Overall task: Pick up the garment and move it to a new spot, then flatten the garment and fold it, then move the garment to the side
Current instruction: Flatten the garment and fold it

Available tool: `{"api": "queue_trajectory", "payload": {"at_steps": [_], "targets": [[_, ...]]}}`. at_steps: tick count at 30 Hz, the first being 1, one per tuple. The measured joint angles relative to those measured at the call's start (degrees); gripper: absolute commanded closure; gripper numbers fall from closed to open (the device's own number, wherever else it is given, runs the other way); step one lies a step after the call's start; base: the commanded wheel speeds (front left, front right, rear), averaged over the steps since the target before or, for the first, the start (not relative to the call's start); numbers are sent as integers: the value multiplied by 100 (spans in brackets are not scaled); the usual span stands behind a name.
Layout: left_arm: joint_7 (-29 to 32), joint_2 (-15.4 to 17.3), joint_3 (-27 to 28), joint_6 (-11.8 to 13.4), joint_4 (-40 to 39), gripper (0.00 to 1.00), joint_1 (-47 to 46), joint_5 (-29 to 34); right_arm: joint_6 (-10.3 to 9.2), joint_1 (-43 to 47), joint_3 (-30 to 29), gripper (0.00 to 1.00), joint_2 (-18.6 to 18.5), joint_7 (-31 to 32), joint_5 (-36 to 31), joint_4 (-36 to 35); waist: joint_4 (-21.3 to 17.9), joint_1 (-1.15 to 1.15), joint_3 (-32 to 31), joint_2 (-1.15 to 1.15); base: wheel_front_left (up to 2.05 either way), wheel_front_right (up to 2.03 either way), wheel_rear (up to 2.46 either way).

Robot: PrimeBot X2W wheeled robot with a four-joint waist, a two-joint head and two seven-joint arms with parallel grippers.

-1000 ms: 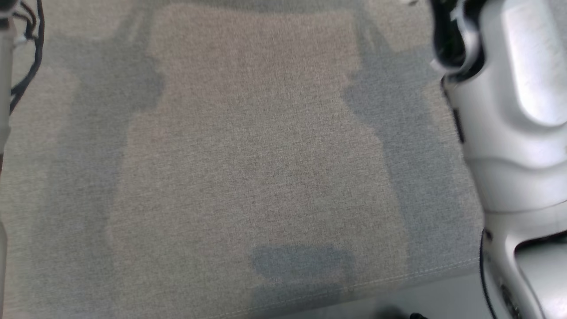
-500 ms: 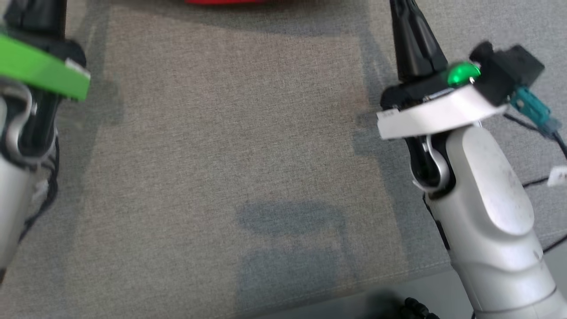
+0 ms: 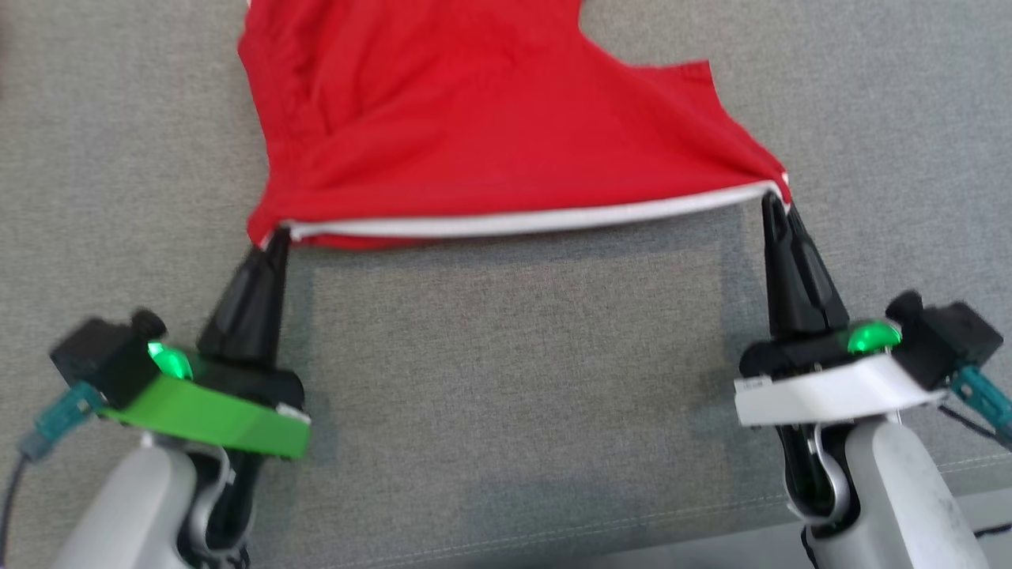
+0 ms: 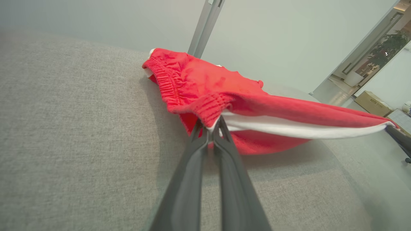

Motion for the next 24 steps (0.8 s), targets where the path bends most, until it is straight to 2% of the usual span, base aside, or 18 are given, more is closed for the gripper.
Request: {"api": "queue_trajectory", "payload": {"at_steps": [7,11,17,24], "targets": [[0,-592,252,-13,-244,100,1199,754,1,964,-167,100,-86,-1,45,-250,77,0,-569,0,0,0,0],[-1,-886,548,-62,-549,100,1921,818,2,1532,-187,100,-154,0,70,-434,109,0,-933,0,0,0,0],[0,-993,770,-132,-982,100,2830,889,2,2118,-111,100,-230,-1,10,-937,134,0,-1398,0,0,0,0],[-7,-1112,842,-213,-1287,100,3120,772,2,2271,-42,100,-319,-1,3,-1012,158,0,-1668,0,0,0,0]]}}
